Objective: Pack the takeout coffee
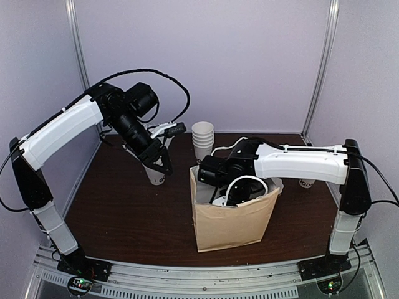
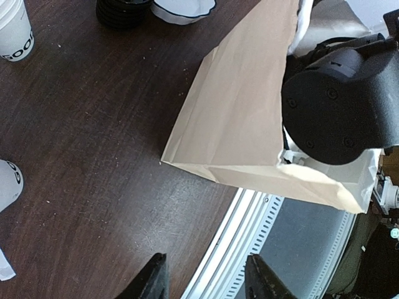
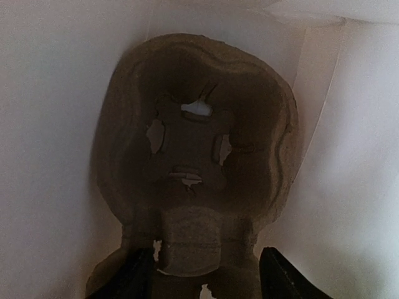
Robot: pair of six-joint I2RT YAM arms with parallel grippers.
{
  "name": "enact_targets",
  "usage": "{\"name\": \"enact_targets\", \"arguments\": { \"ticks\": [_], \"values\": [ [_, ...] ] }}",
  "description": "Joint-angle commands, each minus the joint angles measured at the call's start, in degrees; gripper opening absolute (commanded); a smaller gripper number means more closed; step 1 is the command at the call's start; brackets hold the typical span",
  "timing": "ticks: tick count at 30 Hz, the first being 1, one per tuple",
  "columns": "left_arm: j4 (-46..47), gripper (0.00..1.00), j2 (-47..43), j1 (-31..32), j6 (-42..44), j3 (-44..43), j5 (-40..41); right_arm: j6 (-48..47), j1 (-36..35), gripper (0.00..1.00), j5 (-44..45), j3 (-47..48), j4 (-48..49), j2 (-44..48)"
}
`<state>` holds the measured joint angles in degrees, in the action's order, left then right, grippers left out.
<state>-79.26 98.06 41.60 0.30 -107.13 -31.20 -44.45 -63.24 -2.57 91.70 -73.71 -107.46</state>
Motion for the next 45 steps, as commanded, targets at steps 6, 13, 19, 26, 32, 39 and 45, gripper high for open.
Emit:
{"name": "enact_targets", "arguments": {
  "ticks": [6,13,19,26,32,39,45],
  "values": [
    [1.6,0.45,-2.6,-0.4,1.1,-0.5,0.8,2.4,-0.3,0.90,-3.0,11.4,-9.5,2.7],
    [1.6,0.46,-3.6,-0.4,1.3,-0.3,1.6,3.1,-0.5,0.99,-3.5,16.6,-12.1,4.1],
    [2.7,0.45,-3.4,-0.4,2.0,-2.0,1.3,2.5,-0.5,0.99,-3.1,20.4,-11.9,5.8],
    [4.0,0.46,-1.2,-0.1,0.4,-2.8,-4.2,2.6,-0.5,0.91,-2.3,20.8,-12.7,5.4],
    [6.3,0.47,-0.6,1.8,-2.3,-1.6,-9.6,2.5,-0.5,0.84,-1.7,20.7,-12.9,5.8],
    [11.8,0.47,0.4,3.9,-5.0,2.4,-12.6,2.1,-0.5,0.74,-2.1,23.2,-12.9,7.1],
    [12.4,0.45,2.1,5.0,-5.7,3.9,-12.6,2.0,-0.5,0.71,-2.2,23.3,-13.1,7.4]
  ]
}}
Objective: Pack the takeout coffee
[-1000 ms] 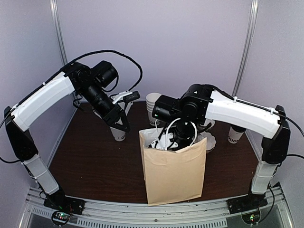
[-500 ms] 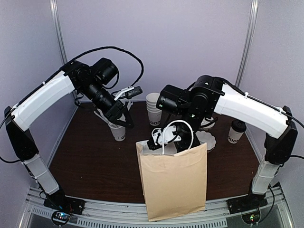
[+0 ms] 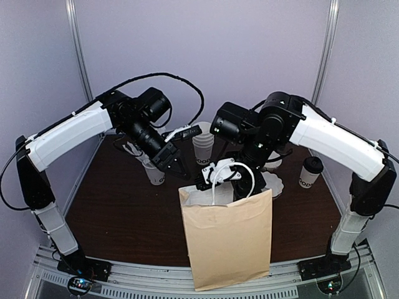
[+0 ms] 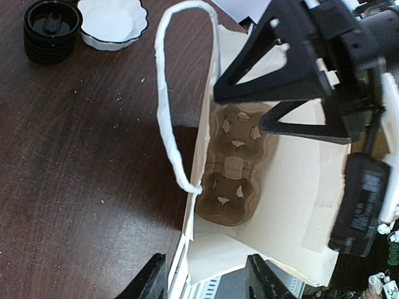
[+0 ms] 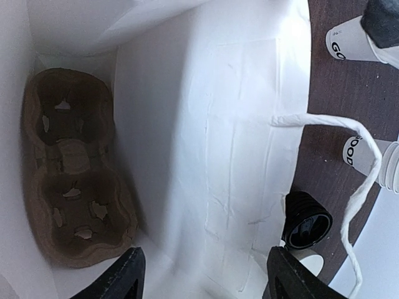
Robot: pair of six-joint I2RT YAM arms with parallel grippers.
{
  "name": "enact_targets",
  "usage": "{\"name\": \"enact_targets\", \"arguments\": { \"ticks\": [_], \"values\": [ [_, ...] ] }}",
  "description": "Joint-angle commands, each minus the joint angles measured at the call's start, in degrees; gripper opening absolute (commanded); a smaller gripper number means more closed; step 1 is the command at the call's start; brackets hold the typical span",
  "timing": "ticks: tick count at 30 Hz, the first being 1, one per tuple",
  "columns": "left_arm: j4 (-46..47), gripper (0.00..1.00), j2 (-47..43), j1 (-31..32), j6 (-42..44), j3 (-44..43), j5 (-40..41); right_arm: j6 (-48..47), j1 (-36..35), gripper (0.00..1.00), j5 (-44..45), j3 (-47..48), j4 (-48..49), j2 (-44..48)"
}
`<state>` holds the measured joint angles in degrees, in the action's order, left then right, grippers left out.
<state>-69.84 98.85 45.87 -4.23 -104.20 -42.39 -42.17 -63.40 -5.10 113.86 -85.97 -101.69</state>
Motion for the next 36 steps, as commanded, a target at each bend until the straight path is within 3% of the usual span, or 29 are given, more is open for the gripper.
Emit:
{"name": "enact_targets", "arguments": {
  "ticks": [1,12,16,19,20,30,36],
  "values": [
    [3.0,0.44,1.7,0.9,-1.1,1.2,-0.9,-0.3,-0.3,0.71,0.3,1.2,-0.9,1.6],
    [4.1,0.34,5.2,2.4,-1.4,1.1,-2.7,-0.2,-0.3,0.69,0.9,0.9,-0.7,1.8],
    [4.1,0.21,6.4,3.1,-1.1,0.1,-3.7,-0.3,-0.2,0.69,2.5,0.8,-0.4,2.3],
    [4.1,0.02,7.2,3.4,-0.8,-0.9,-4.2,-0.5,0.1,0.69,3.7,1.1,0.0,2.9],
    [4.1,0.00,7.4,3.5,-0.8,-1.2,-4.2,-0.6,0.1,0.69,4.2,1.4,0.1,3.2],
    [1.1,0.00,5.4,3.6,1.8,-5.9,-3.2,-1.4,4.1,0.66,12.2,3.8,2.1,5.1],
    [-3.7,0.00,5.8,3.5,5.5,-9.7,5.0,-1.2,8.3,0.65,8.4,6.5,1.9,8.5]
  ]
}}
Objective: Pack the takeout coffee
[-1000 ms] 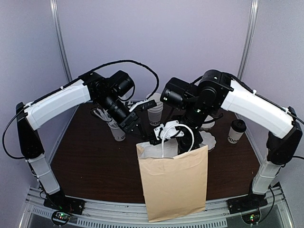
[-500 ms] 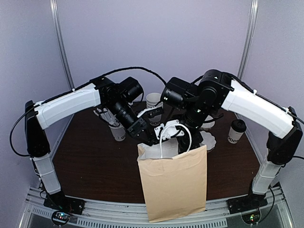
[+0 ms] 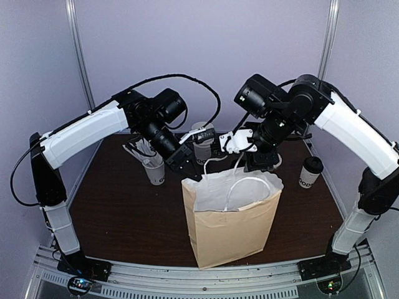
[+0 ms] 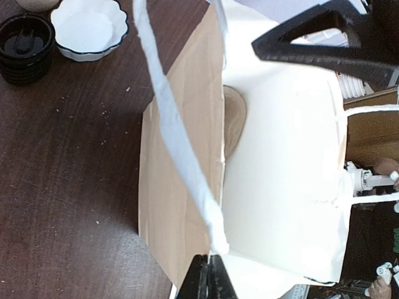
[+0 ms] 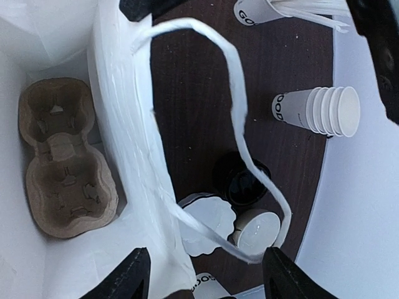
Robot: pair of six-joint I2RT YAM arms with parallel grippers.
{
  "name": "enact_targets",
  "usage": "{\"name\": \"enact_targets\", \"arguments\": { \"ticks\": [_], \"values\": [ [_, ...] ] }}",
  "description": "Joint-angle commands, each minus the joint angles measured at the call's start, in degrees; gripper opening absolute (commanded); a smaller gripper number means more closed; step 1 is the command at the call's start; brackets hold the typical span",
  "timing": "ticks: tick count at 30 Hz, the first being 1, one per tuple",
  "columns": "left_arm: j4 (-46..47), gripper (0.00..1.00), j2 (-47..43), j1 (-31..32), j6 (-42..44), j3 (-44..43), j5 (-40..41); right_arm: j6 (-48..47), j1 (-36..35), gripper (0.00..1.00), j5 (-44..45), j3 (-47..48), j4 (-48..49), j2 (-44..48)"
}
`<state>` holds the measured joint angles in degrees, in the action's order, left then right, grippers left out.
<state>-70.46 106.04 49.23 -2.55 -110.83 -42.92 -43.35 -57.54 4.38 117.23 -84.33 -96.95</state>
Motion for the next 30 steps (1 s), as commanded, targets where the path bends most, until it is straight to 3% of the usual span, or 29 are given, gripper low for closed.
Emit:
{"name": "enact_targets", "arguments": {
  "ticks": [1,11,12,13,14,15,18,21,23,30],
  "values": [
    [-3.5,0.00,-1.3,0.2,4.1,-3.7,7.1,0.1,2.9,0.65,-2.2,3.7,0.1,4.2],
    [-5.0,0.00,0.4,0.0,7.3,-7.2,17.7,2.9,15.9,0.73,-12.3,3.4,1.1,10.8],
    [-4.9,0.07,0.7,0.0,7.4,-7.5,18.3,3.7,17.3,0.80,-13.7,2.0,2.6,12.1],
    [-4.9,0.20,1.0,0.0,7.4,-7.9,18.5,4.8,18.6,0.94,-15.3,0.4,4.3,13.3],
    [-4.6,0.27,1.3,-0.1,7.3,-8.1,18.4,6.3,20.0,0.99,-17.2,-1.9,6.6,14.5],
    [-4.1,0.31,1.4,0.0,7.3,-8.2,18.1,8.3,21.7,0.99,-20.6,-4.0,8.3,15.7],
    [-1.6,0.37,1.1,0.0,7.0,-7.9,15.9,10.8,27.3,0.99,-42.0,-12.8,12.3,20.1],
    [-0.4,0.38,1.8,0.0,6.2,-8.7,12.4,8.6,27.9,0.99,-55.8,-19.7,12.4,23.3],
    [0.7,0.38,2.4,-0.1,5.2,-9.3,9.5,4.8,26.6,0.99,-60.2,-21.7,9.3,24.4],
    [6.1,0.42,2.8,0.0,1.8,-8.9,4.2,4.1,17.3,0.91,-56.9,-25.5,9.8,26.0]
  ]
}}
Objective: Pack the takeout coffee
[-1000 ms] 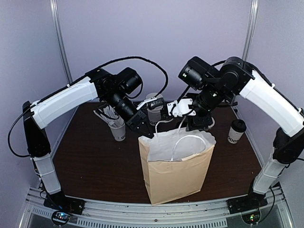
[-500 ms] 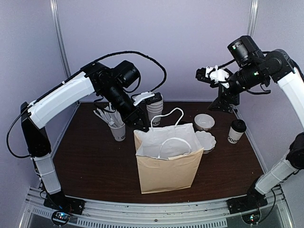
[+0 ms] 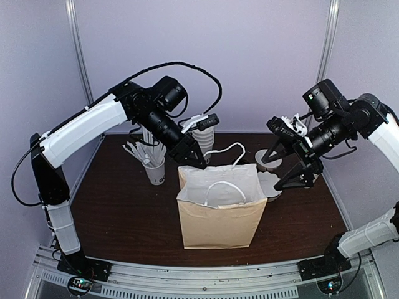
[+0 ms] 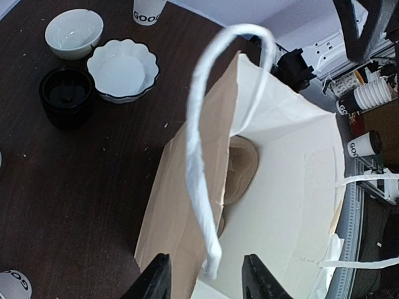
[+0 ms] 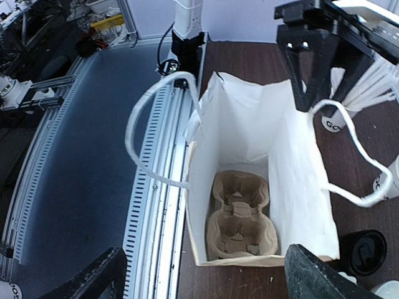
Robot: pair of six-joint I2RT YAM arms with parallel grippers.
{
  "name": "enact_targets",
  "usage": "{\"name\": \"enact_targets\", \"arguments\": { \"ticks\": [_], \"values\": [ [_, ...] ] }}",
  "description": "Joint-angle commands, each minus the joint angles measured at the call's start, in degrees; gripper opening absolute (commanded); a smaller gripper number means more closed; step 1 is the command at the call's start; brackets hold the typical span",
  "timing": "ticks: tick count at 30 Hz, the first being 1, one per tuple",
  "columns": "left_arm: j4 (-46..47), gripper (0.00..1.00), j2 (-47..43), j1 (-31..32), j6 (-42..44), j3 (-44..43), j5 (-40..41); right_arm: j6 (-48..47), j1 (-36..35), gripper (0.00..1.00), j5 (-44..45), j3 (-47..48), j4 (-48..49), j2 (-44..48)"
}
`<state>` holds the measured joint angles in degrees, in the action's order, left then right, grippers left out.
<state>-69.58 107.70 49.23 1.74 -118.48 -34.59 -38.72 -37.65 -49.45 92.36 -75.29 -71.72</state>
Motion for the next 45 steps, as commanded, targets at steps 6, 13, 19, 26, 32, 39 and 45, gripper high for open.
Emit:
{"name": "enact_targets", "arguments": {
  "ticks": [6,13,19,26,32,39,45],
  "values": [
    [5.5,0.43,3.0,0.2,-5.0,-3.3,-6.2,0.7,-10.5,0.88,3.2,0.1,2.3,-0.9],
    [9.2,0.38,6.1,0.2,-10.2,-6.1,-2.6,6.4,-16.4,0.72,9.9,4.7,6.3,-7.8],
    [11.3,0.27,8.0,0.2,-11.7,-9.3,-3.9,5.8,-22.8,0.69,11.4,9.0,4.2,-12.1],
    [10.9,0.02,7.4,0.1,-11.1,-10.1,-3.5,5.8,-23.3,0.55,17.8,12.4,3.7,-13.4],
    [10.0,0.00,4.0,-0.3,-9.7,-8.4,-1.0,1.8,-23.1,0.73,23.7,8.4,2.5,-9.0],
    [10.0,0.00,0.3,-0.9,-9.0,-6.1,2.4,-1.1,-20.1,0.77,20.6,2.8,0.6,-5.7],
    [11.0,0.00,-0.2,-0.9,-9.6,-4.7,6.7,-1.6,-20.2,0.79,18.1,4.4,1.2,-6.9]
  ]
}}
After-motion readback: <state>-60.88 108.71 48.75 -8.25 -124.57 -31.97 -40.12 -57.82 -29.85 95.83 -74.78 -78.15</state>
